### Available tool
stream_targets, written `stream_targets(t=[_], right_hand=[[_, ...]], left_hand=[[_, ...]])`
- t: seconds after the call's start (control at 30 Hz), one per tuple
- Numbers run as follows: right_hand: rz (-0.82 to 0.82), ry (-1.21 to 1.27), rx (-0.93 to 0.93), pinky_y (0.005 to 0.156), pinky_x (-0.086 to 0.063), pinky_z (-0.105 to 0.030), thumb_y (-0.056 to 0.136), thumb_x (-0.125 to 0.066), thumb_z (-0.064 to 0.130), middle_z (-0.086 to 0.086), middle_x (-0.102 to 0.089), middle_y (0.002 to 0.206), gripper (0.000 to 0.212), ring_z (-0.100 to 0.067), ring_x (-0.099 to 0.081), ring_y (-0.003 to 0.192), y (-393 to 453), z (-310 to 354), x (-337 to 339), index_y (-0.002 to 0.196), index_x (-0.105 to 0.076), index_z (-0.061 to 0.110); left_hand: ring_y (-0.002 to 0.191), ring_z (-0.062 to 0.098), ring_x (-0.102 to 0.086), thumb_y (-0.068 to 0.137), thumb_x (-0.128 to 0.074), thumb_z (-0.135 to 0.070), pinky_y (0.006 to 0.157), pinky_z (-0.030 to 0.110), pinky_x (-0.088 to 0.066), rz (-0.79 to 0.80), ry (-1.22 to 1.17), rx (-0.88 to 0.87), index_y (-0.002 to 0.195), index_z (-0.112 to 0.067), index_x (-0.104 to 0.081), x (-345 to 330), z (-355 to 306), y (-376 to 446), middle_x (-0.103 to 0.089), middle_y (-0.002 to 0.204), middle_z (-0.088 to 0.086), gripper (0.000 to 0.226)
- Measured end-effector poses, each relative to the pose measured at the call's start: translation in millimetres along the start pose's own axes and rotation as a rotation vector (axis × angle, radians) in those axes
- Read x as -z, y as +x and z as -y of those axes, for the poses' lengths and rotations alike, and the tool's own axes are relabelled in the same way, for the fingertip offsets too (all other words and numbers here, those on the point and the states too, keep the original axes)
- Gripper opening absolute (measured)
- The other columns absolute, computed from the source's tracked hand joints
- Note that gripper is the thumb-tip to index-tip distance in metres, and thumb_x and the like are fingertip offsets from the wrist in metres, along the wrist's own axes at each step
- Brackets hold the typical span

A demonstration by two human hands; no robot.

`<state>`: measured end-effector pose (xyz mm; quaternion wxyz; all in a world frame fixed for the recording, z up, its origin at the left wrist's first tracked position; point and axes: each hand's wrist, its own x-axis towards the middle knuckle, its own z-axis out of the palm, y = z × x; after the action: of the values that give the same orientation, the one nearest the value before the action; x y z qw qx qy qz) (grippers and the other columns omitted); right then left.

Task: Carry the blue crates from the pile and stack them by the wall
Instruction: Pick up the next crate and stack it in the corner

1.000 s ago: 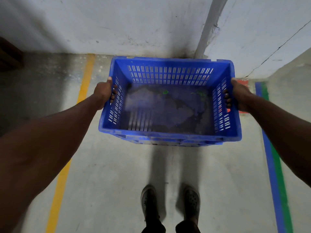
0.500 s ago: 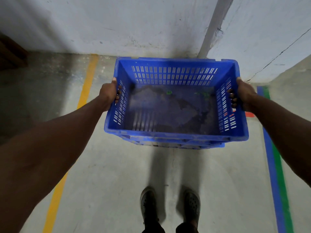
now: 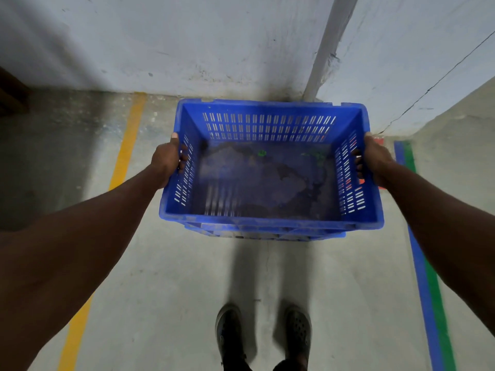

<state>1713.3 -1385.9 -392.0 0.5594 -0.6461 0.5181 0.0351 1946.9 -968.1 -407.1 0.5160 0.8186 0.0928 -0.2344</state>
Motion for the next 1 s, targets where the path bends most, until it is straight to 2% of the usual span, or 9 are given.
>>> stream_targets(t=[0.17,0.33,0.4,0.47,0.53,0.63,0.73,0.83,1.0], right_hand=[[-0.004,-0.013,0.001,0.056,-0.043,-0.030,0.101,-0.031,0.067,-0.008,-0.055,0.082,0.059,-0.018,-0.049,0.063,-1,-4,0,0.094,-0.055,0.014],[-0.004,-0.026,0.007,0.059,-0.045,-0.030,0.102,-0.031,0.066,-0.008,-0.057,0.084,0.058,-0.019,-0.052,0.066,0,-7,1,0.097,-0.055,0.014],[-0.006,-0.042,0.018,0.066,-0.049,-0.035,0.101,-0.031,0.066,-0.013,-0.063,0.094,0.059,-0.023,-0.059,0.073,2,-9,3,0.100,-0.057,0.013],[-0.025,-0.073,0.043,0.078,-0.052,-0.041,0.100,-0.034,0.067,-0.017,-0.066,0.106,0.062,-0.027,-0.064,0.082,0,-12,3,0.110,-0.058,0.011],[-0.064,-0.172,0.081,0.093,-0.053,-0.048,0.094,-0.036,0.069,-0.019,-0.067,0.118,0.071,-0.034,-0.067,0.097,-8,-12,4,0.124,-0.055,0.007],[-0.172,-0.231,0.076,0.095,-0.050,-0.047,0.097,-0.039,0.067,-0.017,-0.062,0.131,0.072,-0.036,-0.063,0.113,-35,-11,9,0.138,-0.051,0.009],[-0.227,-0.237,0.125,0.099,-0.045,-0.043,0.098,-0.044,0.062,-0.016,-0.056,0.142,0.068,-0.034,-0.056,0.123,-77,-3,17,0.145,-0.049,0.012],[-0.208,-0.122,0.166,0.086,-0.040,-0.035,0.103,-0.045,0.051,-0.009,-0.062,0.126,0.054,-0.024,-0.056,0.105,-144,17,29,0.135,-0.058,0.010],[-0.016,0.110,0.073,0.090,-0.054,-0.052,0.094,-0.050,0.061,-0.013,-0.074,0.108,0.049,-0.036,-0.069,0.097,-270,46,60,0.101,-0.070,0.017]], left_hand=[[0.030,0.008,-0.040,0.108,-0.029,-0.051,0.035,0.019,-0.034,-0.022,0.033,-0.020,0.085,-0.014,-0.057,-1,-1,-3,-0.052,0.067,0.006,0.051],[0.036,0.010,-0.044,0.108,-0.028,-0.051,0.036,0.018,-0.036,-0.051,0.106,-0.012,0.090,-0.011,-0.058,-3,0,0,-0.053,0.068,0.006,0.053],[0.047,0.017,-0.051,0.106,-0.027,-0.055,0.046,0.022,-0.045,-0.064,0.153,-0.002,0.100,-0.008,-0.060,-1,2,6,-0.060,0.074,0.009,0.058],[0.071,0.028,-0.064,0.100,-0.025,-0.065,0.073,0.034,-0.055,-0.101,0.237,0.020,0.113,-0.004,-0.061,2,4,10,-0.069,0.095,0.014,0.071],[0.108,0.038,-0.063,0.096,-0.029,-0.069,0.099,0.048,-0.049,-0.181,0.339,0.063,0.125,-0.006,-0.055,2,2,5,-0.065,0.123,0.018,0.075],[0.131,0.037,-0.046,0.100,-0.039,-0.058,0.108,0.051,-0.038,-0.325,0.409,-0.022,0.133,-0.012,-0.052,2,-9,-27,-0.053,0.139,0.015,0.058],[0.127,0.034,-0.048,0.102,-0.043,-0.049,0.105,0.046,-0.038,-0.355,0.327,-0.158,0.128,-0.013,-0.057,12,-23,-76,-0.057,0.131,0.012,0.046],[0.116,0.032,-0.057,0.101,-0.045,-0.043,0.102,0.042,-0.043,-0.326,0.146,-0.172,0.119,-0.013,-0.063,33,-42,-136,-0.063,0.122,0.011,0.040],[0.094,0.019,-0.061,0.101,-0.047,-0.046,0.086,0.038,-0.051,-0.221,-0.155,-0.065,0.110,-0.018,-0.068,70,-85,-266,-0.069,0.109,-0.001,0.036]])
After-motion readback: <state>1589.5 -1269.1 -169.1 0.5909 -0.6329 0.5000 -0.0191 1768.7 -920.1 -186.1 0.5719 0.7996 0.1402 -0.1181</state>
